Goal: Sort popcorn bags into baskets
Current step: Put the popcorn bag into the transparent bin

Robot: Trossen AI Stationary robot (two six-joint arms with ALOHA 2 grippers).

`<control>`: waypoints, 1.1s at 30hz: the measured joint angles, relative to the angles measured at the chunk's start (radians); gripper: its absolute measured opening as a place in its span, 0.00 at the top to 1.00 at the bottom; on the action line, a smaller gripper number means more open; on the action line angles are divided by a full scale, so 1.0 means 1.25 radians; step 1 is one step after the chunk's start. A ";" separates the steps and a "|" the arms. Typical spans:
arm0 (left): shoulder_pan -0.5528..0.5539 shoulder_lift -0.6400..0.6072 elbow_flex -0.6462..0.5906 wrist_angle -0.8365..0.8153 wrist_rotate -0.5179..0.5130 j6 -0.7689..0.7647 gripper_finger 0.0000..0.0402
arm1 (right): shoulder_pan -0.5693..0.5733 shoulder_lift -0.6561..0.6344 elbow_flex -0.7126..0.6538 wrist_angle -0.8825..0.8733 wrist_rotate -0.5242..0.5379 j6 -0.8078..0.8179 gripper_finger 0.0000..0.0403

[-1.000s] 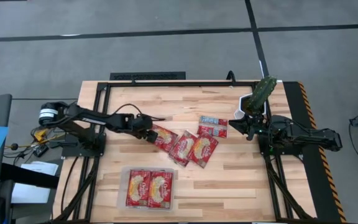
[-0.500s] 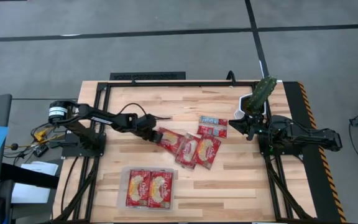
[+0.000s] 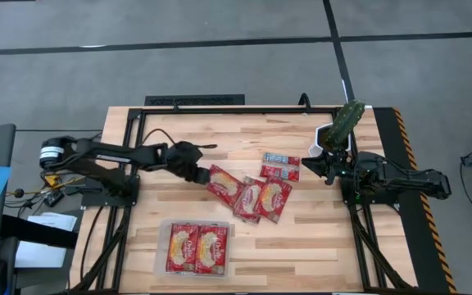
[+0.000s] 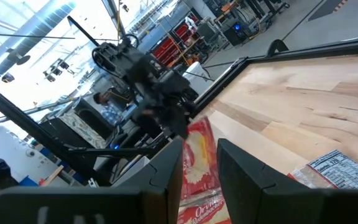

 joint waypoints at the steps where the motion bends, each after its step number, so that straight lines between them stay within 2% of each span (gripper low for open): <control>1: 0.000 -0.016 0.000 0.002 0.010 0.000 1.00 | 0.000 0.000 0.000 0.000 0.000 0.000 0.69; 8: -0.001 -0.136 0.001 -0.005 0.115 0.006 1.00 | 0.000 0.000 0.000 0.000 0.000 0.000 0.69; 18: -0.025 -0.275 0.002 -0.008 0.199 -0.052 1.00 | 0.000 0.000 0.000 0.000 0.000 -0.001 0.70; 25: -0.092 -0.328 0.002 0.020 0.205 -0.128 1.00 | 0.000 0.000 0.000 0.000 0.000 0.000 0.70; 28: -0.138 -0.345 0.002 0.067 0.236 -0.178 1.00 | 0.000 0.000 0.000 0.000 0.000 0.000 0.70; 33: -0.219 -0.356 0.059 0.046 0.265 -0.226 1.00 | 0.000 0.000 0.000 0.000 0.000 0.000 0.70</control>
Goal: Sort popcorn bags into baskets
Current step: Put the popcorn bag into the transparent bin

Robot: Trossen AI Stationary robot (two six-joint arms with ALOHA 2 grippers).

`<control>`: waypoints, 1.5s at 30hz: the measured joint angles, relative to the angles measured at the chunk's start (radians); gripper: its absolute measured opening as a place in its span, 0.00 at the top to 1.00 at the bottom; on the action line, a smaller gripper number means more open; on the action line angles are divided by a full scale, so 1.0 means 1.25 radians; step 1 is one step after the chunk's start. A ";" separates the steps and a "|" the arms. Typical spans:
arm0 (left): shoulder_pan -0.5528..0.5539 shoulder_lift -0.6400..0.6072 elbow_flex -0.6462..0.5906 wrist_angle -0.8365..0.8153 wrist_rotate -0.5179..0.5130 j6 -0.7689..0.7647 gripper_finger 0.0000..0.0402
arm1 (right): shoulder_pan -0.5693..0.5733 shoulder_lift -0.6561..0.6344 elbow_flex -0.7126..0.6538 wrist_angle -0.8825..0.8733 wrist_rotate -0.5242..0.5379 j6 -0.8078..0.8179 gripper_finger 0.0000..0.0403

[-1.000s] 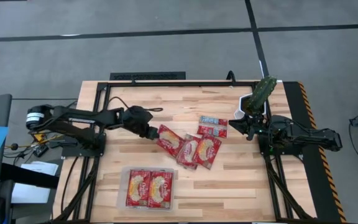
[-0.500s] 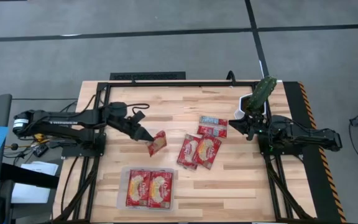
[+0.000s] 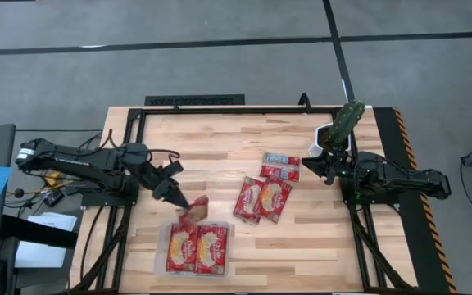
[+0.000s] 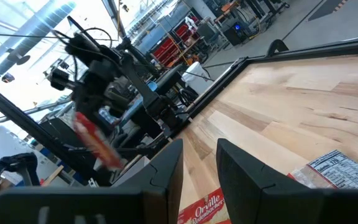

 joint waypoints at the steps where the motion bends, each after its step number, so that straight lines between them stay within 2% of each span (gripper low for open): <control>1: -0.017 0.001 0.017 -0.013 0.000 0.000 1.00 | 0.000 0.000 0.000 0.000 0.000 0.000 0.70; 9: -0.154 0.053 0.124 -0.237 -0.029 0.009 1.00 | 0.000 0.000 0.000 0.000 0.000 0.000 0.70; 17: -0.287 0.117 0.126 -0.254 -0.030 0.014 1.00 | 0.000 0.000 0.000 0.000 0.000 0.001 0.70; 23: -0.346 0.157 0.126 -0.261 -0.043 0.029 1.00 | 0.000 0.000 0.000 0.000 0.000 0.001 0.70; 28: -0.371 0.192 0.126 -0.262 -0.016 0.042 1.00 | 0.000 0.000 0.000 0.000 0.000 0.001 0.70; 33: -0.373 0.214 0.126 -0.327 0.038 0.080 1.00 | 0.000 0.000 0.000 0.000 0.000 0.001 0.70; 45: -0.308 0.211 0.126 -0.549 0.032 0.228 1.00 | 0.000 0.000 0.000 0.000 0.000 0.001 0.70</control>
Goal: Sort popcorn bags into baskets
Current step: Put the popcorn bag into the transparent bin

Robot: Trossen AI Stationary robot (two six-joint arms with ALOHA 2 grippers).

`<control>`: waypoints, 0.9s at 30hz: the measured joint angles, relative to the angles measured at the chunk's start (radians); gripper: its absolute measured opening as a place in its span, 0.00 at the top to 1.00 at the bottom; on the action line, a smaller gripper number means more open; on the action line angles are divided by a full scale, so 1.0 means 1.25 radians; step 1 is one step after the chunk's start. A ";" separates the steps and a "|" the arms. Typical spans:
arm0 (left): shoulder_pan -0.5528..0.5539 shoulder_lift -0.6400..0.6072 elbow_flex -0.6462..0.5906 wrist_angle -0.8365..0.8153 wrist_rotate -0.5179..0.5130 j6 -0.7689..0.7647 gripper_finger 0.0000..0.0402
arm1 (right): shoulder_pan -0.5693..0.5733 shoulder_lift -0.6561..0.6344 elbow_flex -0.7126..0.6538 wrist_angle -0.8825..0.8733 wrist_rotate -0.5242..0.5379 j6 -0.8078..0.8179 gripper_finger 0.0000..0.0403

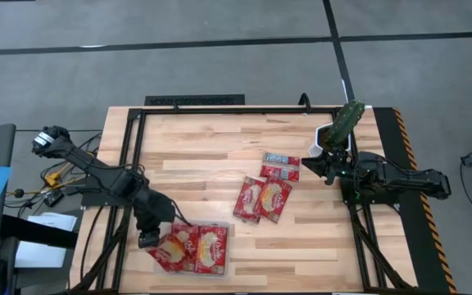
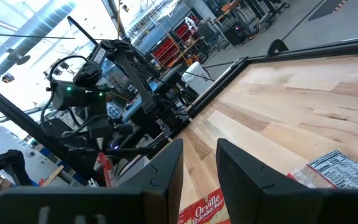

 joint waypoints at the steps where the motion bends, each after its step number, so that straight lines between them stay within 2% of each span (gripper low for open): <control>1: 0.010 0.000 0.000 -0.008 -0.001 0.016 1.00 | 0.000 0.000 0.000 0.000 0.000 0.000 0.70; 14: 0.120 0.012 -0.001 -0.036 -0.029 0.193 1.00 | 0.000 0.000 0.000 0.000 0.000 -0.001 0.70; 18: 0.138 0.057 -0.001 -0.025 -0.027 0.247 1.00 | 0.000 0.000 0.000 0.000 0.000 -0.001 0.70; 23: 0.144 0.138 -0.001 0.000 0.033 0.296 1.00 | 0.000 0.000 0.000 0.000 0.000 0.000 0.70; 27: 0.145 0.173 -0.001 -0.005 0.020 0.299 1.00 | 0.000 0.000 0.000 0.000 0.000 -0.001 0.70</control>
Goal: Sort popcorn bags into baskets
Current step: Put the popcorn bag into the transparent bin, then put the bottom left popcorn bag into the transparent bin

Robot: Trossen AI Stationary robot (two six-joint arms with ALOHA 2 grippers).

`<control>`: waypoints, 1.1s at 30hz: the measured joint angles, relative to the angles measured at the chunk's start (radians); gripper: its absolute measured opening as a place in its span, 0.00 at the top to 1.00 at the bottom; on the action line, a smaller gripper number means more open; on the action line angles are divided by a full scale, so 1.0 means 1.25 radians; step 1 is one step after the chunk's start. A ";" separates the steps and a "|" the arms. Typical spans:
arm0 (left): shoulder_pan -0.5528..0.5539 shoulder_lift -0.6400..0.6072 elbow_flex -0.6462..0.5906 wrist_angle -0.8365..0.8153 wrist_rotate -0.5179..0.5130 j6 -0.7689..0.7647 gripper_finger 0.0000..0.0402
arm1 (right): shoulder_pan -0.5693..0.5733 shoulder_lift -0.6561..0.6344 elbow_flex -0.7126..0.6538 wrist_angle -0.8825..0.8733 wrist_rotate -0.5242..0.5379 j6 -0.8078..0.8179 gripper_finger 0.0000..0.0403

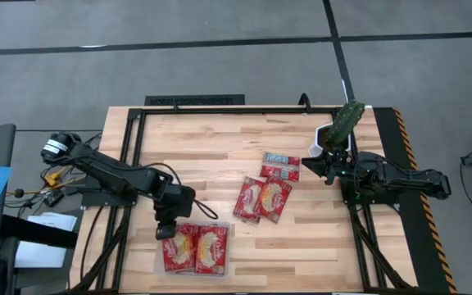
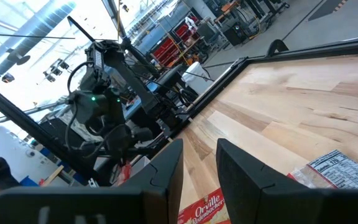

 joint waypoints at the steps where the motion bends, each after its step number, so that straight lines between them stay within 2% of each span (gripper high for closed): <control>1: 0.001 0.001 0.000 0.000 -0.012 0.000 1.00 | 0.000 0.000 0.000 0.000 0.000 0.000 0.70; 5: 0.011 -0.007 0.000 0.002 -0.068 -0.009 1.00 | 0.000 0.000 0.000 0.000 0.000 0.000 0.70; 16: 0.028 -0.011 0.000 0.081 -0.109 -0.010 0.98 | 0.000 0.000 0.000 0.000 0.000 0.000 0.70; 20: 0.028 -0.011 0.000 0.080 -0.107 -0.029 0.92 | 0.000 0.000 0.000 0.000 0.000 0.000 0.70; 29: 0.028 -0.011 0.000 0.070 -0.106 -0.072 0.71 | 0.000 0.000 0.000 0.000 0.000 -0.001 0.69; 33: 0.041 -0.011 0.000 0.086 -0.104 -0.079 0.67 | 0.000 0.000 0.000 0.000 0.000 -0.004 0.70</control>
